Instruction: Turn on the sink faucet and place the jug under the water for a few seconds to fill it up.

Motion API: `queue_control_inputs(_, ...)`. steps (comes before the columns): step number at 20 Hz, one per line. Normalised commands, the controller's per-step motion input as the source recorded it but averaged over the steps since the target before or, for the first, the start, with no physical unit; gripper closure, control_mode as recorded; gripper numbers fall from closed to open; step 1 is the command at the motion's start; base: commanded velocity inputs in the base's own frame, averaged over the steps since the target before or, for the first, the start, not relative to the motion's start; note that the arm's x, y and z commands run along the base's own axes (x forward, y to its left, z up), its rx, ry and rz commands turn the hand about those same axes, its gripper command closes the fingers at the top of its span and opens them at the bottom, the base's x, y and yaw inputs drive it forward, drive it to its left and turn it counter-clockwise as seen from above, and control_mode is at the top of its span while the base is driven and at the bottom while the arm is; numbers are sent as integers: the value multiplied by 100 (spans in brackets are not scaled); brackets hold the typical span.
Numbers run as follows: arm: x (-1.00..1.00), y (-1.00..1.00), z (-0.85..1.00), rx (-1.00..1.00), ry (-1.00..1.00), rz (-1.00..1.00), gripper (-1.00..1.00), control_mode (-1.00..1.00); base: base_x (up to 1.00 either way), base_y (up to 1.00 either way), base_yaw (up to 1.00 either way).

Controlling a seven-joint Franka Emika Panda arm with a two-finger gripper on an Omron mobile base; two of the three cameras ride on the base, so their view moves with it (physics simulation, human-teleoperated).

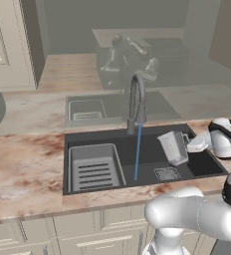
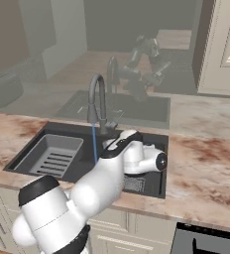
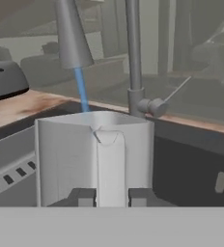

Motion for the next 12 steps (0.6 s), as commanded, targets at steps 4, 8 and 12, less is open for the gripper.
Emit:
queue_control_inputs(4,1,20,0,0,-19,0,100,-100,0,0,0)
queue_control_inputs(8,0,25,-3,-2,-15,0,100,-100,0,0,0)
queue_control_inputs(12,8,22,-19,-4,-5,0,100,-100,0,0,0)
